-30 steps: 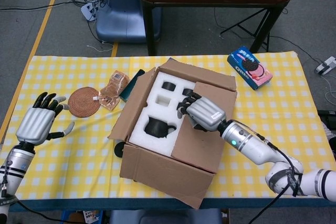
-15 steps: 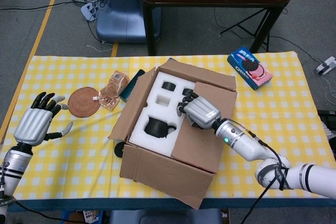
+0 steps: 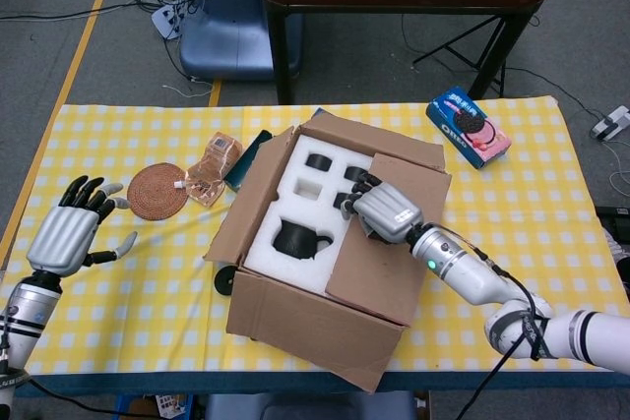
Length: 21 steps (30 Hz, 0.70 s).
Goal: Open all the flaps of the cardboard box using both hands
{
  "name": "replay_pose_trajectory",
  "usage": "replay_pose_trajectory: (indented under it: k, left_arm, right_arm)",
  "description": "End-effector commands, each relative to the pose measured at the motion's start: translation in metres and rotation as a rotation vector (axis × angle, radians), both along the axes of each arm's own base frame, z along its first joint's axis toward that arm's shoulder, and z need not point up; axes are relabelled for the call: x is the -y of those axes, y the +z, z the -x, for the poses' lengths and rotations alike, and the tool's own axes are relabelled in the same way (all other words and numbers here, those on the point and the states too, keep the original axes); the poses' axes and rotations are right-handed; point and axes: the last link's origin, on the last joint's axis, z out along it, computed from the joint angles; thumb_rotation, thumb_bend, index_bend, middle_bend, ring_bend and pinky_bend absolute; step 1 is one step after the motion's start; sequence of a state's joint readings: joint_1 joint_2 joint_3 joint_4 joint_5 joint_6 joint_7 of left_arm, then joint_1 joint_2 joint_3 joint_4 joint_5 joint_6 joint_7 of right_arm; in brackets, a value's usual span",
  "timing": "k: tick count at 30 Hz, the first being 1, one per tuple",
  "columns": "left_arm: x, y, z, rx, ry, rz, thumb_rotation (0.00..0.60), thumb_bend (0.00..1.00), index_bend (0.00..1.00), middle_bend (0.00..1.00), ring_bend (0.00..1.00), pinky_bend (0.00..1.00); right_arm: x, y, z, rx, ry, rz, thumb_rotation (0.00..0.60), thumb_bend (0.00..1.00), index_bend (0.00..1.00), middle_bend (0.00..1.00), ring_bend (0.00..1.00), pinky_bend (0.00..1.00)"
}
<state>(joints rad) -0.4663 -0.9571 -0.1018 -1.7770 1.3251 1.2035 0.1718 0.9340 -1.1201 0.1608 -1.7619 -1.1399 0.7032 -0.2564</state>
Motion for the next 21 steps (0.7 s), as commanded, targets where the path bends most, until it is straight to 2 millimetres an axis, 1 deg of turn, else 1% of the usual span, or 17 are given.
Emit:
replay_pose_trajectory:
  k: [1, 4, 7, 13, 17, 21]
  left_arm:
    - [-0.001, 0.000, 0.001, -0.001, 0.003, 0.000, 0.195, 0.35, 0.38, 0.19, 0.09, 0.00]
    - [-0.002, 0.000, 0.002, -0.001, 0.008, 0.000, 0.194, 0.35, 0.39, 0.19, 0.09, 0.00]
    - [-0.002, 0.001, 0.002, -0.001, 0.010, -0.003, 0.195, 0.35, 0.39, 0.19, 0.09, 0.00]
    - [-0.003, 0.002, 0.003, -0.004, 0.015, -0.003, 0.194, 0.35, 0.39, 0.19, 0.09, 0.00]
    - [-0.004, 0.001, 0.002, -0.003, 0.016, 0.001, 0.195, 0.35, 0.39, 0.19, 0.09, 0.00]
    - [-0.005, 0.000, 0.000, -0.007, 0.014, 0.007, 0.193, 0.35, 0.39, 0.19, 0.09, 0.00]
  right_arm:
    - [0.000, 0.000, 0.002, -0.002, -0.010, -0.002, 0.600, 0.91, 0.38, 0.44, 0.19, 0.10]
    - [0.000, 0.000, 0.002, 0.009, -0.020, -0.006, 0.600, 0.91, 0.38, 0.45, 0.19, 0.10]
    - [0.000, 0.004, -0.004, 0.043, -0.015, 0.003, 0.600, 0.91, 0.38, 0.46, 0.20, 0.10]
    - [-0.003, 0.022, -0.010, 0.093, -0.012, 0.028, 0.600, 0.91, 0.38, 0.49, 0.23, 0.10]
    - [-0.006, 0.034, -0.009, 0.105, -0.019, 0.042, 0.600, 0.91, 0.38, 0.51, 0.26, 0.10]
    - [-0.011, 0.043, -0.005, 0.112, -0.049, 0.040, 0.600, 0.91, 0.38, 0.55, 0.31, 0.10]
